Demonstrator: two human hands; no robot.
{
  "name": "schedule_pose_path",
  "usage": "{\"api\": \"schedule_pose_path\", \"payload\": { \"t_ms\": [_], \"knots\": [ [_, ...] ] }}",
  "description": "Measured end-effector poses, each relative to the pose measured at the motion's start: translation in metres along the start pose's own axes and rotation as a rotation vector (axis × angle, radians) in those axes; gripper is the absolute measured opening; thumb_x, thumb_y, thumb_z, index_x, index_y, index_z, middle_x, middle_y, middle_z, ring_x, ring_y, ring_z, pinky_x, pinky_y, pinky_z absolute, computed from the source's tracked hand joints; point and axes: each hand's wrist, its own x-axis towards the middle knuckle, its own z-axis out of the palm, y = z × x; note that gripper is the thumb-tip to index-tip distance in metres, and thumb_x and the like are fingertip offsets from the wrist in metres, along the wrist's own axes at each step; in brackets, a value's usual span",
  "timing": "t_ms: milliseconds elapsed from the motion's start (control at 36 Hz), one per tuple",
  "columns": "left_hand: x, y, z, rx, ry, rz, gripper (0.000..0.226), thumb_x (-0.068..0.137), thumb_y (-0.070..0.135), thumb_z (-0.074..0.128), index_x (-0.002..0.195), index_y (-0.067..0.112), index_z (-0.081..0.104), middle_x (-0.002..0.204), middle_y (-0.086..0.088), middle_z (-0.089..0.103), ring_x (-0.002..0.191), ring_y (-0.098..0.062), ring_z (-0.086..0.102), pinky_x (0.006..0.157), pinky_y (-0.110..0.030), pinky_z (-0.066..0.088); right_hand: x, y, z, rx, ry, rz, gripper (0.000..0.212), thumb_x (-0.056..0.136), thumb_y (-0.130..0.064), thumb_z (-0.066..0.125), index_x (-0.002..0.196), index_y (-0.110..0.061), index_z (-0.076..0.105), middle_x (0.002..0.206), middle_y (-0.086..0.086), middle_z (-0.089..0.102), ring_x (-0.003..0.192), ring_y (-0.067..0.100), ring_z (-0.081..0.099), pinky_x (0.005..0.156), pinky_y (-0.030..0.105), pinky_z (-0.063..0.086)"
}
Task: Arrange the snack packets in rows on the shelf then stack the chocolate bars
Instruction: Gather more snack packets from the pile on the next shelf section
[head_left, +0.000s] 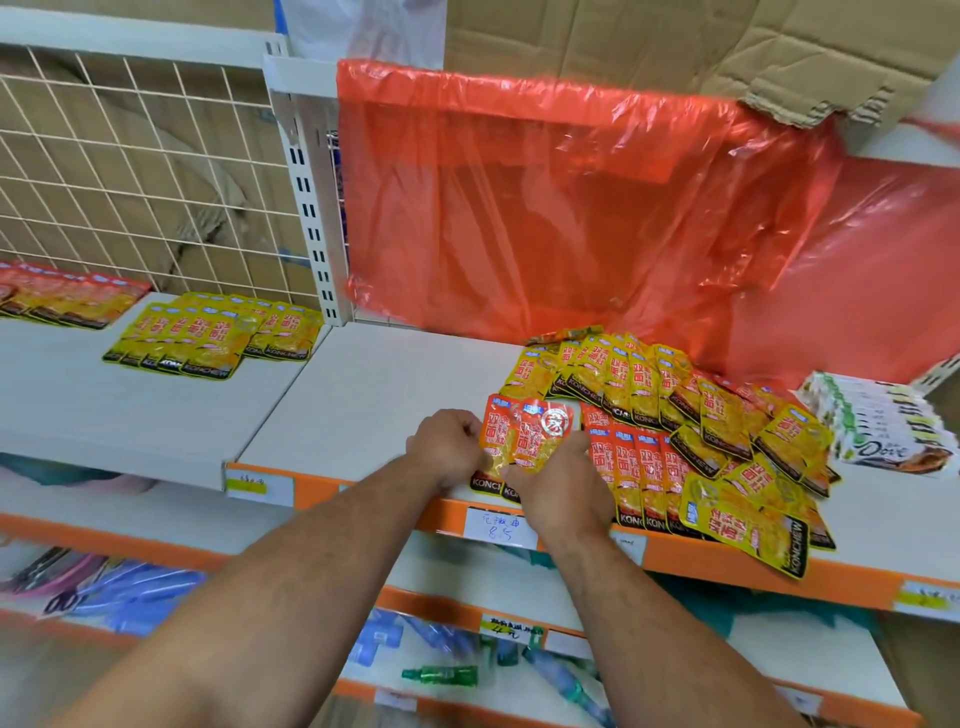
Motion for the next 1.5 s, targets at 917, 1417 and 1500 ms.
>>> {"api": "schedule_pose_path", "payload": {
  "t_ms": [917, 1417, 1500],
  "knots": [
    [-0.064, -0.135, -0.208, -0.541, 0.181, -0.069, 0.03, 0.083, -0.004, 0.072, 0.065, 0.013, 0.055, 0.057, -0.003, 0.057, 0.046, -0.011, 0.05, 0.048, -0.02, 0.042, -0.075, -0.177, 0.036, 0.793, -0.47, -0.019, 0.004, 0.089, -0.005, 0.069, 0.086, -0.006, 0.067, 0.078, 0.016, 0.069, 0.069, 0.027, 0.063, 0.066, 0.038, 0.054],
    [-0.103, -0.301, -0.375, -0.548, 0.434, -0.18, 0.016, 0.074, 0.005, 0.081, 0.079, 0.011, 0.067, 0.08, -0.007, 0.07, 0.071, -0.022, 0.064, 0.072, -0.033, 0.054, -0.178, -0.367, 0.139, 0.788, -0.742, -0.228, 0.028, 0.098, 0.004, 0.054, 0.071, -0.007, 0.054, 0.042, -0.006, 0.055, 0.035, 0.005, 0.05, 0.035, 0.014, 0.036],
    [-0.099, -0.317, -0.392, -0.564, 0.465, -0.194, 0.016, 0.075, 0.005, 0.081, 0.082, 0.01, 0.068, 0.08, -0.006, 0.07, 0.07, -0.018, 0.064, 0.071, -0.03, 0.053, -0.179, -0.389, 0.153, 0.756, -0.75, -0.26, 0.027, 0.098, 0.003, 0.054, 0.073, -0.007, 0.056, 0.043, -0.006, 0.056, 0.038, 0.008, 0.051, 0.036, 0.016, 0.037]
  ]
}}
